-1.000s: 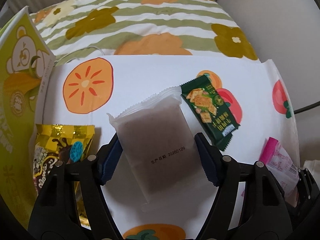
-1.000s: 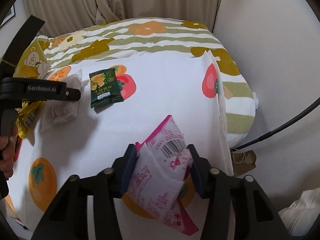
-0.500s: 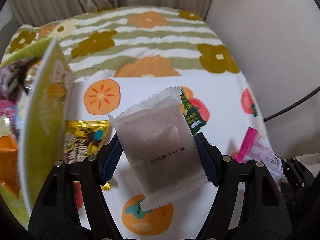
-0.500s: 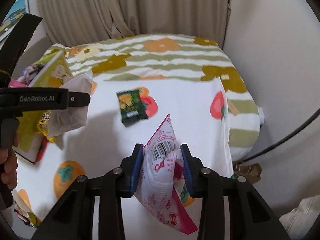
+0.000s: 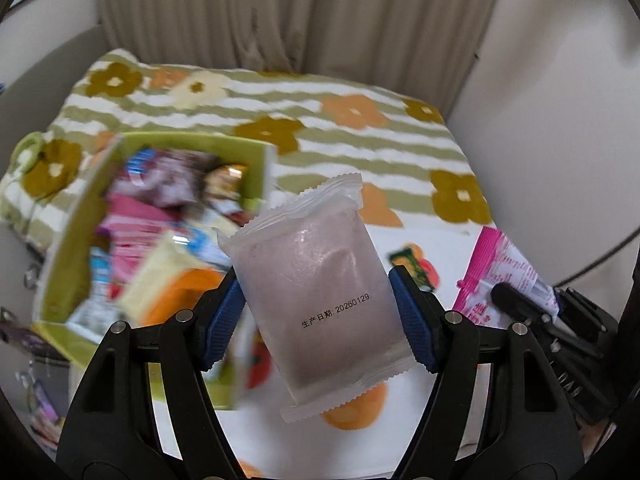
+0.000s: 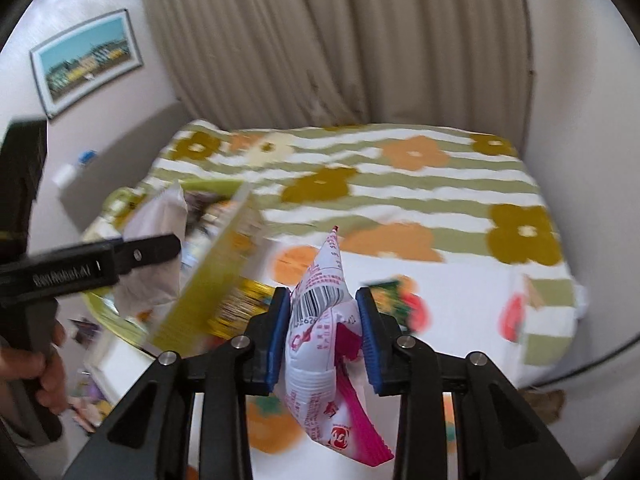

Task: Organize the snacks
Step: 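Carry both packets into the green box and open both tools to drop them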

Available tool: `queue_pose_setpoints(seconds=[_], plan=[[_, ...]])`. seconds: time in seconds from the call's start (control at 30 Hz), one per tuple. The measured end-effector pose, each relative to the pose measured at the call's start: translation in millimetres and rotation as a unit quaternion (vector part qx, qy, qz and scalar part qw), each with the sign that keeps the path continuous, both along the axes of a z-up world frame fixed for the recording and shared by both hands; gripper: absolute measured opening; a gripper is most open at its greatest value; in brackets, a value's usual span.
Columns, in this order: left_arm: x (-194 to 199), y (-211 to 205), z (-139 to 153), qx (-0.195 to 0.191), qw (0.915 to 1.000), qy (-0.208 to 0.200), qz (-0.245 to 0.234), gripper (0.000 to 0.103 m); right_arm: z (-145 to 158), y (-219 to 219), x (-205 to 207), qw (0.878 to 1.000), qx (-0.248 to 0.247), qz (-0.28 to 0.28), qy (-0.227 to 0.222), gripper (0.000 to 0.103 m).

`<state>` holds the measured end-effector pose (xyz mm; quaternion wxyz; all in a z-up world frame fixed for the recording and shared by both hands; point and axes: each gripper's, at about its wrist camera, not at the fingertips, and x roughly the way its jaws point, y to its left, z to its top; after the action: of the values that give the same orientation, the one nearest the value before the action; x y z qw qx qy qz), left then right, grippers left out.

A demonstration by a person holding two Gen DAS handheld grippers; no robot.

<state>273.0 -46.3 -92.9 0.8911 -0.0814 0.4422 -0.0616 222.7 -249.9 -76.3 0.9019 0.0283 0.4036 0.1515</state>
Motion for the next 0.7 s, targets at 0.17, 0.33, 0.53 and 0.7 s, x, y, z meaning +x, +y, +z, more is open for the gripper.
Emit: queue_pose_setpoints(seconds=[0.17, 0.33, 0.53, 0.7], plan=[[3.1, 67.6, 12.6, 0.006, 0.9996, -0.009, 0.027, 0.069, 19.7, 50.6, 18.8, 0.999, 0.038, 0.033, -0.012, 0.030], [7.3, 129.2, 10.2, 0.019, 0.9992, -0.002, 0.036, 0.069, 28.0, 109.4, 34.0, 0.997, 0.052, 0.045, -0.018, 0.030], [15.8, 183.2, -14.8, 0.040, 0.9986, 0.029, 0.019, 0.069, 18.4, 165.9, 43.6, 0.997, 0.065, 0.047, -0.004, 0.030], [16.1, 204.8, -39.2, 0.053, 0.9978, 0.037, -0.014, 0.091, 7.3, 197.1, 49.1, 0.997, 0.064, 0.034, 0.010, 0.030]])
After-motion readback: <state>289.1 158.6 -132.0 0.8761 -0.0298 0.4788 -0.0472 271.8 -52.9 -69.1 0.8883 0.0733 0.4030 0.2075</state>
